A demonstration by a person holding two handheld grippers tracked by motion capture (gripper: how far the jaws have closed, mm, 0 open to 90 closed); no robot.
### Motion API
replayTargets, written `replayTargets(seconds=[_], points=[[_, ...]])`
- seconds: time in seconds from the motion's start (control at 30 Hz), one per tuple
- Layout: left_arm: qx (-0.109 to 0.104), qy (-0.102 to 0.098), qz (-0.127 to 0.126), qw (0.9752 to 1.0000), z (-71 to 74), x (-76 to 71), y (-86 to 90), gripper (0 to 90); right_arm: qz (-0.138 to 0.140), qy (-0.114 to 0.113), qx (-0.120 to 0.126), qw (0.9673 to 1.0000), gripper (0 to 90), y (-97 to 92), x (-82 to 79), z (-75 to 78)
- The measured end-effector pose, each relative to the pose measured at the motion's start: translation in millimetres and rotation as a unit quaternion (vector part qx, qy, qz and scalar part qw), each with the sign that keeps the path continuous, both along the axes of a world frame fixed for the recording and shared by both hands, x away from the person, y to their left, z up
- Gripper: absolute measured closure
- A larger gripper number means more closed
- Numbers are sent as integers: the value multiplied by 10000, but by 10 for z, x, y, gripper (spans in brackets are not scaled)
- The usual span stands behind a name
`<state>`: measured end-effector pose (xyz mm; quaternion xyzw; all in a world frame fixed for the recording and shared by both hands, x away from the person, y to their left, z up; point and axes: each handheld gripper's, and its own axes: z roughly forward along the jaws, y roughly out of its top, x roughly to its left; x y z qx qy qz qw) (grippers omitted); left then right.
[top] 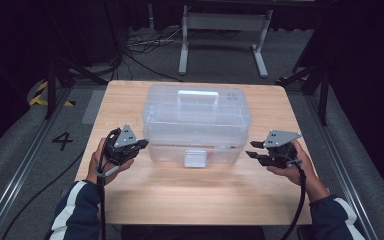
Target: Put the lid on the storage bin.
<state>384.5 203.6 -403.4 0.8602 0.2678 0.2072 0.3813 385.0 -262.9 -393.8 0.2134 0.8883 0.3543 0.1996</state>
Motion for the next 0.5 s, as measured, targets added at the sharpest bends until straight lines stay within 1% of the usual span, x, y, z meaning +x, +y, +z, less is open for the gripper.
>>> replayTargets(seconds=[0.47,0.5], points=[[81,99,48,9999,-73,-36,38,900,-7,33,-43,10000,589,20,10,-28],[114,112,47,9999,-79,-38,39,900,-13,44,-35,10000,587,22,10,-30]])
